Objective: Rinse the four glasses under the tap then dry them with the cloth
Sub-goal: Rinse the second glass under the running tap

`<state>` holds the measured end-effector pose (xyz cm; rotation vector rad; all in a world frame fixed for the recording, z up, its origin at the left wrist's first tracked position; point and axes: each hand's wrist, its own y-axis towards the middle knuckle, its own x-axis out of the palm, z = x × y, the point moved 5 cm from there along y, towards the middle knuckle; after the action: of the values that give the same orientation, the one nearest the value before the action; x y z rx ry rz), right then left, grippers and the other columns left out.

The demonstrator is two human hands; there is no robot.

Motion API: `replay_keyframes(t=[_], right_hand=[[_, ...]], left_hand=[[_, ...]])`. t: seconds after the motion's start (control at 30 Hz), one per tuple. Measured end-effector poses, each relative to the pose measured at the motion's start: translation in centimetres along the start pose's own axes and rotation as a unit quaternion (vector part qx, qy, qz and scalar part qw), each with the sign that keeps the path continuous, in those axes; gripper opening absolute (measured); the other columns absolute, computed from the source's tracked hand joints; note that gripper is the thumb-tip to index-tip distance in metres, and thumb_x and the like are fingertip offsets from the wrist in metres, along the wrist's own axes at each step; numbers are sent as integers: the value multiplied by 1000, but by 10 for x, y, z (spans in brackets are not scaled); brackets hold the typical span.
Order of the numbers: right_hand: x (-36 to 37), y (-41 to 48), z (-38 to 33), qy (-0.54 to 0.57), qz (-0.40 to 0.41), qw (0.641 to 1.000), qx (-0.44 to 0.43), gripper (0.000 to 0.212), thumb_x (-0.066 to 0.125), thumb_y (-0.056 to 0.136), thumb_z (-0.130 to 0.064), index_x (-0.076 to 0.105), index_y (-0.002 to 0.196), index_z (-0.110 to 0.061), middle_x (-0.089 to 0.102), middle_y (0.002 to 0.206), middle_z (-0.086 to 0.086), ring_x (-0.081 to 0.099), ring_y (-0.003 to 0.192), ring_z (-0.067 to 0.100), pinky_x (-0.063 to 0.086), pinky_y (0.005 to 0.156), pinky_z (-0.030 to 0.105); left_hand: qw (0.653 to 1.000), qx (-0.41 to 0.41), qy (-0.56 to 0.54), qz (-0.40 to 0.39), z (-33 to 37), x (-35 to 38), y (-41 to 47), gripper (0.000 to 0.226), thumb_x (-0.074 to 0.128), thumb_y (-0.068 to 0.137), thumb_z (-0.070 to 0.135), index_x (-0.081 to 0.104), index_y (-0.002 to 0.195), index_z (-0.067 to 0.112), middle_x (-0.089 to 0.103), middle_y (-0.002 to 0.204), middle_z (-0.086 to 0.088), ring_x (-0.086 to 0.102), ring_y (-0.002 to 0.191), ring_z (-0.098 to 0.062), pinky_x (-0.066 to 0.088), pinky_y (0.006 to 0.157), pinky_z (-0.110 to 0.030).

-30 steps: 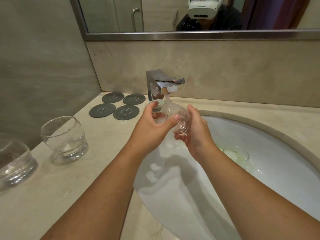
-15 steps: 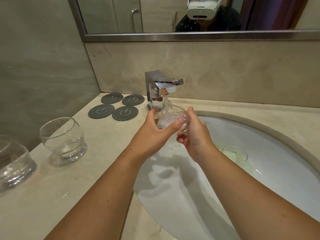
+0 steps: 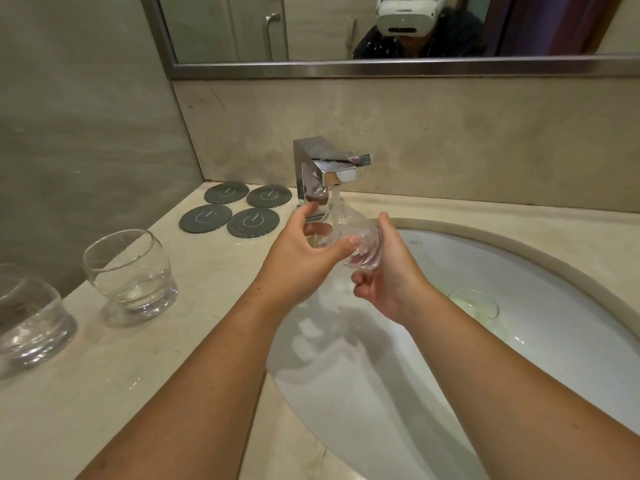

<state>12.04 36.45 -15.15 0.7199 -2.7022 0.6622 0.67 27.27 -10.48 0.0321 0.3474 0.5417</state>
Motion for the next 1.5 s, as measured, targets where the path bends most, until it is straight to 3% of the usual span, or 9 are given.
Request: replay_keyframes(t=[0.1,0.2,0.47,0.7,0.83,1.0,1.23,1.4,1.5], right_hand=[[-2,0,-2,27,22,999,-17,37,55,102,-54,68,94,-20,56,69,0,39,48,15,30,42,23],[-4,0,-8,28,51,996,-62,26,57,100,-38,66,88,-17,57,67,1,41,49,16,31,45,27],[-5,2,-14,-33,64,985,-154,14,56,97,-28,64,89,-18,56,75,4,45,51,18,34,50,31],[-5,5,-6,-55,48,995,-69,51,52,101,-63,71,121,-20,68,91,3,55,62,19,36,47,28],[-6,5,-6,-37,37,996,-71,50,60,100,-55,70,123,-11,60,81,4,46,50,14,32,44,27],[-6,2,-15,-11,47,989,-141,21,66,100,-38,69,97,-18,61,79,4,46,53,16,33,48,29],[-3,1,-19,-33,39,982,-182,9,67,99,-33,71,100,-24,65,88,0,49,63,18,36,50,29],[-3,3,-13,-11,41,993,-111,42,61,101,-56,73,115,-17,66,81,-1,50,52,15,34,47,28],[-2,2,-8,-9,28,997,-66,48,56,101,-60,73,109,-15,61,73,1,45,47,14,27,44,25]], left_hand=[[1000,9,-4,-28,-1,4,0,90,89,87,33,36,160,37,59,137,17,65,116,6,51,103,-20],[999,-12,-28,-38,-4,9,1,108,85,74,64,31,163,38,57,148,15,60,133,-3,49,114,-36],[999,-46,-23,-6,-6,7,1,84,74,91,61,37,158,28,69,117,16,79,84,-7,65,87,-34],[999,-20,-30,9,-5,-3,3,91,87,76,53,43,154,34,64,125,13,71,111,-5,58,105,-45],[999,-3,-30,-16,-4,-1,2,87,89,86,35,40,158,35,61,131,17,67,104,14,55,110,-46],[994,-42,-90,-45,-9,7,3,102,90,75,54,38,160,34,65,136,15,68,121,-3,56,107,-38],[989,-93,-112,-1,-12,2,3,63,78,93,49,47,143,27,73,117,3,78,96,-15,63,87,-32],[992,-56,-109,12,-6,-3,4,71,85,91,34,49,151,25,72,121,2,73,106,-5,61,87,-28],[997,-30,-77,5,-5,-3,4,90,87,74,41,47,155,31,67,130,7,70,116,-6,58,105,-42]])
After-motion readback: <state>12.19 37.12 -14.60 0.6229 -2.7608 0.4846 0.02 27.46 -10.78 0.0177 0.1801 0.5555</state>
